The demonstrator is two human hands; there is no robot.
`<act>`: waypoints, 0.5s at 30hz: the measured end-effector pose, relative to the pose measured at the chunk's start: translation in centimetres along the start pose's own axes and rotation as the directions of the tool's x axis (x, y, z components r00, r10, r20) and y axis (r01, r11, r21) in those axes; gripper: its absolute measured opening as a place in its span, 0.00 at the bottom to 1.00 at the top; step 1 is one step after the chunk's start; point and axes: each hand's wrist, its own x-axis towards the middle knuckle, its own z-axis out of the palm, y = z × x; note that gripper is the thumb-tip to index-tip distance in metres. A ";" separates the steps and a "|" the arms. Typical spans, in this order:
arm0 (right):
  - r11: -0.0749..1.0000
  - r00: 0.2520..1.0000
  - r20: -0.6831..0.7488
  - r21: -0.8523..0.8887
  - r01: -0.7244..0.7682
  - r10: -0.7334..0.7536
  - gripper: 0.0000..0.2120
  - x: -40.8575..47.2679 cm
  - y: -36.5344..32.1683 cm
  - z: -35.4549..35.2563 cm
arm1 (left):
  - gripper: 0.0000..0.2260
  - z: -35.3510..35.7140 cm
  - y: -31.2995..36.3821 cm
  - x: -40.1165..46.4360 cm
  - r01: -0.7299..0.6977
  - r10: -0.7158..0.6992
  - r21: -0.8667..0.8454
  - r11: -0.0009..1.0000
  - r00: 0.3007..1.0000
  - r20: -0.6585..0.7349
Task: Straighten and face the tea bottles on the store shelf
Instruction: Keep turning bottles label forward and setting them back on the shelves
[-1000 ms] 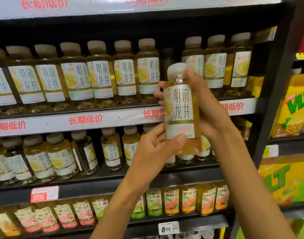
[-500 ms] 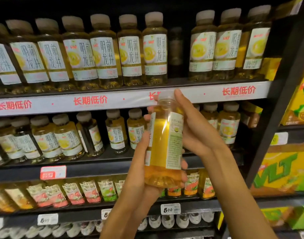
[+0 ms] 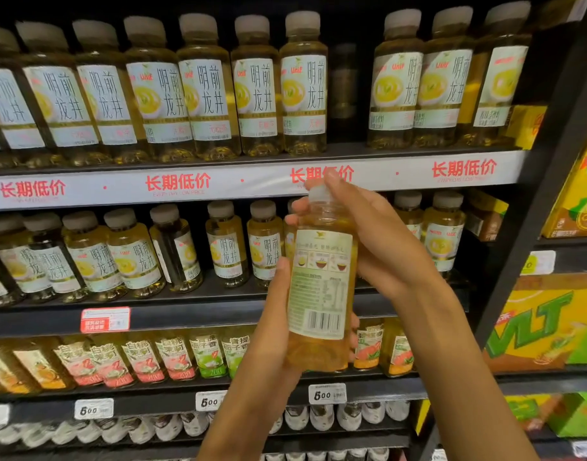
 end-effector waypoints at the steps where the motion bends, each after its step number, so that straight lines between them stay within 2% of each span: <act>1: 0.994 0.999 0.041 0.104 -0.038 0.034 0.21 0.1 0.0 -0.1 | 0.36 -0.1 0.0 -0.2 0.049 -0.045 -0.054 0.997 0.997 0.068; 4: 0.941 0.986 0.143 0.314 -0.125 0.083 0.21 0.1 0.4 -0.3 | 0.35 -0.8 -0.2 -0.2 0.141 -0.106 -0.121 0.983 0.960 0.258; 7: 0.919 0.988 0.151 0.384 -0.089 0.033 0.14 0.2 1.0 -0.4 | 0.35 -1.1 -0.4 0.1 0.176 -0.134 -0.111 0.978 0.941 0.309; 9: 0.917 0.990 0.138 0.395 -0.057 0.002 0.11 0.2 1.1 -0.3 | 0.37 -1.2 -0.6 0.4 0.163 -0.143 -0.054 0.985 0.954 0.264; 10: 0.926 0.992 0.127 0.374 -0.041 -0.007 0.11 0.2 1.1 -0.4 | 0.37 -1.2 -0.7 0.5 0.139 -0.136 -0.002 0.990 0.971 0.197; 13: 0.982 0.998 0.029 0.186 0.042 -0.048 0.11 -0.1 1.0 -0.8 | 0.40 -1.0 -0.3 0.9 0.083 -0.076 0.129 0.988 0.995 -0.061; 15: 0.993 0.997 -0.033 0.091 0.073 -0.071 0.12 -0.2 1.0 -0.8 | 0.41 -0.8 -0.2 0.8 0.019 -0.002 0.175 0.984 0.995 -0.101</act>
